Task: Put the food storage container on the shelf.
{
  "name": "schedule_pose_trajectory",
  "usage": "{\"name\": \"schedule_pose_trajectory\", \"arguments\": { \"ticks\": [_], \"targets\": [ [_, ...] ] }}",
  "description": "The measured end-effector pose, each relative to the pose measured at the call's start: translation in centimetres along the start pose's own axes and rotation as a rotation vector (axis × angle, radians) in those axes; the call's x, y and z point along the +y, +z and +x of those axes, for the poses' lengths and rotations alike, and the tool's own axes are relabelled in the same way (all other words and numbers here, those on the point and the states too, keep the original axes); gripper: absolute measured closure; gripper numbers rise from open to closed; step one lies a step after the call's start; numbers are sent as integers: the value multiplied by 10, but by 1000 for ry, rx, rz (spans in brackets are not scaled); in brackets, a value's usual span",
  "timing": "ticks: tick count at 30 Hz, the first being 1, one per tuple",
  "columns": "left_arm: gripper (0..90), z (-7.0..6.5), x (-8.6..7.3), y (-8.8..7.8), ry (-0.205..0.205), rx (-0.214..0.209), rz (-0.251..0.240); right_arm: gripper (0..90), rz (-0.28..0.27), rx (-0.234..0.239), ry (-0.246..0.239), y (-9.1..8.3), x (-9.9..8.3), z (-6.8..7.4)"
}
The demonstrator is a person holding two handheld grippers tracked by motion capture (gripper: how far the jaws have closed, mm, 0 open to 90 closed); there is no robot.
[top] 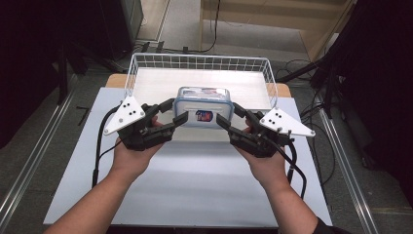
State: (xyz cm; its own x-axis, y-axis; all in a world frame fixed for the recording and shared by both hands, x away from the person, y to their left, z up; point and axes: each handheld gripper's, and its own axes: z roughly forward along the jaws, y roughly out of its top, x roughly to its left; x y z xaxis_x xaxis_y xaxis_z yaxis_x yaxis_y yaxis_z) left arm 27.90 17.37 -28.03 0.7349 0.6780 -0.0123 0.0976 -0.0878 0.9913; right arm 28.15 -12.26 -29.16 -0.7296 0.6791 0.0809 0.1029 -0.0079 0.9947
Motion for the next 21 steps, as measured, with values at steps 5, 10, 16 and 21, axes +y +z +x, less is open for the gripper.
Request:
{"name": "schedule_pose_trajectory", "arguments": {
  "ticks": [5,10,16,21],
  "targets": [
    [491,9,-1,5,-44,-6,10,493,18,3,14,7,2,-5],
    [492,22,0,13,-88,-16,25,495,47,12,52,18,7,-15],
    [492,37,3,25,-119,-13,58,496,77,19,90,32,10,-29],
    [491,51,6,36,-162,-23,70,496,87,13,125,44,13,-41]
  ]
}}
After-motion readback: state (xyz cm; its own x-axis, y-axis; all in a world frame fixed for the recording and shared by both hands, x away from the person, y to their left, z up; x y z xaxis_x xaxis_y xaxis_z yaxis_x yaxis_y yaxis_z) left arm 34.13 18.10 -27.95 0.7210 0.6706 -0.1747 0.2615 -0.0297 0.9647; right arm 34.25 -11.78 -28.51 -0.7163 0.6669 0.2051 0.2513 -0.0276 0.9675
